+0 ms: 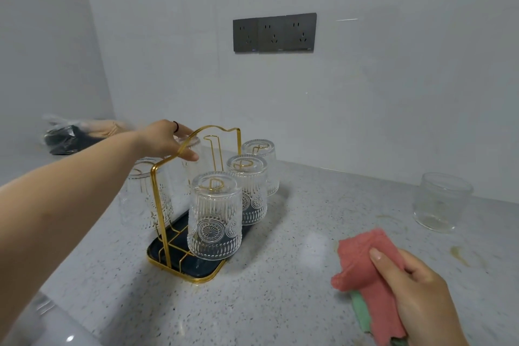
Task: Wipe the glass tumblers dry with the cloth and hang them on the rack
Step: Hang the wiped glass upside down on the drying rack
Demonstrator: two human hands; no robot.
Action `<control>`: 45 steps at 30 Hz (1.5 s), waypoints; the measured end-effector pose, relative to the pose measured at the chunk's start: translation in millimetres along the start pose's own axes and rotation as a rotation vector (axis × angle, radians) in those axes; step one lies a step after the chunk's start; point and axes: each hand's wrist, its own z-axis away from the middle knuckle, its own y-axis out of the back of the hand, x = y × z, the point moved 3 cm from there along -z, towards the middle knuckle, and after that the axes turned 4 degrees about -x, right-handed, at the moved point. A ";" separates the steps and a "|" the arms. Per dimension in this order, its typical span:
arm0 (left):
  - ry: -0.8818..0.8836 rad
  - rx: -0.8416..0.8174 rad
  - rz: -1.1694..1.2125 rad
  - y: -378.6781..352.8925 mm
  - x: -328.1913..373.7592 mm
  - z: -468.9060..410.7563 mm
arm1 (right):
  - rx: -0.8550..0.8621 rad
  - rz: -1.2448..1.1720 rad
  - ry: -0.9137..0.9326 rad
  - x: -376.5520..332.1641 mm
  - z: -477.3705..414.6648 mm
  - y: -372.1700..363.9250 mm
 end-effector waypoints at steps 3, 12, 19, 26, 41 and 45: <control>0.012 -0.044 -0.033 -3.6 -6.3 -3.1 | -0.009 0.009 -0.002 0.4 -0.9 0.1; -0.005 -0.088 -0.032 -0.7 -4.6 -3.6 | 0.012 -0.023 0.002 2.4 -1.9 0.9; -0.065 0.212 0.102 31.6 15.9 32.8 | -0.015 0.067 0.071 2.2 3.3 -9.4; -0.251 0.477 0.551 19.2 75.9 76.8 | 0.055 0.036 0.142 -0.9 20.5 -15.4; -0.408 -0.255 0.609 -166.7 184.5 94.0 | 0.335 0.178 0.202 -25.4 -6.6 135.0; -0.354 -0.355 0.602 -230.1 215.3 76.9 | 0.445 0.107 0.121 -9.7 -14.9 171.2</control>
